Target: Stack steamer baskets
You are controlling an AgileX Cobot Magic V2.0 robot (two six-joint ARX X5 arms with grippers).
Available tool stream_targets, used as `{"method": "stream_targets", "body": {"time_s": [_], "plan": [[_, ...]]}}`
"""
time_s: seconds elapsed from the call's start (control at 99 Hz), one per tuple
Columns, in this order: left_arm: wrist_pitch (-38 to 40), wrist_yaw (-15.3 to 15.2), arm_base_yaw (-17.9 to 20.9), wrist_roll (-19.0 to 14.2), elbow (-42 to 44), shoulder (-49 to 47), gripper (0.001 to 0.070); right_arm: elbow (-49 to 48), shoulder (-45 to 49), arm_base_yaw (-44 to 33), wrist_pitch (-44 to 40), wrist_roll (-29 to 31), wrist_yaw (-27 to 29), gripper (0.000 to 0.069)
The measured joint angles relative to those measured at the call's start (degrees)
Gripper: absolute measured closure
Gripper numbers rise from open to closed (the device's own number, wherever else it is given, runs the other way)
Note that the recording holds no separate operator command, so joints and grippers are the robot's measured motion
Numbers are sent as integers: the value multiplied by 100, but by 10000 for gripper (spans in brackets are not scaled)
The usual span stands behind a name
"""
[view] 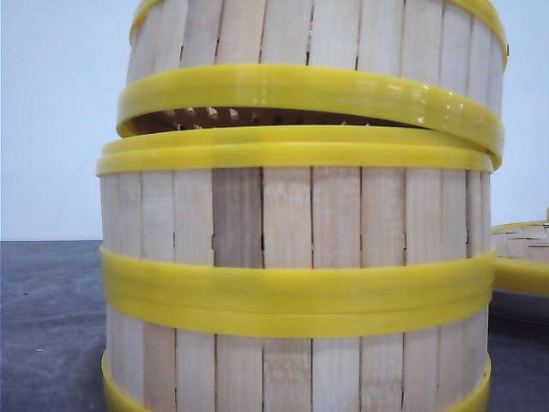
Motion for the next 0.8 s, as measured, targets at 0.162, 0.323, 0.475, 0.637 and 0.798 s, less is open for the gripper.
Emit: {"method": "stream_targets", "body": {"time_s": [0.162, 0.323, 0.475, 0.637, 0.798], "plan": [[0, 2, 0, 0, 0, 4, 76, 9, -9, 90, 0, 20, 72, 669], [0, 0, 0, 0, 0, 4, 76, 37, -11, 98, -2, 20, 70, 669], [0, 2, 0, 0, 0, 4, 76, 212, -11, 181, -2, 17, 55, 669], [0, 2, 0, 0, 0, 9, 76, 374, -7, 330, -2, 15, 4, 670], [0, 2, 0, 0, 0, 11, 76, 391, 11, 334, -2, 13, 2, 670]]}}
